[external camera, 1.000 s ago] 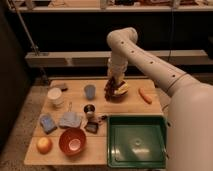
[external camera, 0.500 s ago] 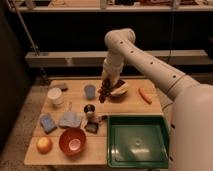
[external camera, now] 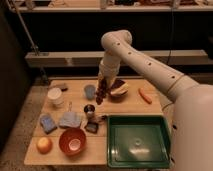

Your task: Place grapes in metal cup

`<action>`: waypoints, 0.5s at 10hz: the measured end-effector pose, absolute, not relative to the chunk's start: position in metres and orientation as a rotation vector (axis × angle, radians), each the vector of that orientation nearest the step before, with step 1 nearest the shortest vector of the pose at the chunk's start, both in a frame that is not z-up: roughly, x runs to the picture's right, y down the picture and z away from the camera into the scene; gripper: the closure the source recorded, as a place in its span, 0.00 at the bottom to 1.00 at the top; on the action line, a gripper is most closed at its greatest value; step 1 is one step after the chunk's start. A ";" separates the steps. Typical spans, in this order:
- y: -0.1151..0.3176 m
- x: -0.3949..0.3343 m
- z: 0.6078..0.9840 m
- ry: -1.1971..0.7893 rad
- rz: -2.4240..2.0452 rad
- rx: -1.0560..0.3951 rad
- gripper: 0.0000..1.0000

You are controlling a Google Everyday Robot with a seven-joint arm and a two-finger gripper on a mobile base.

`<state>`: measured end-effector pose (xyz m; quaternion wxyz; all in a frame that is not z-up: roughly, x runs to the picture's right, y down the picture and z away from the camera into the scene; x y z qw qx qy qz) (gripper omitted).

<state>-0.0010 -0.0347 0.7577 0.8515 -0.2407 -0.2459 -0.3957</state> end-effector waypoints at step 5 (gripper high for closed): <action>-0.033 -0.015 0.765 -0.542 -0.836 -0.495 1.00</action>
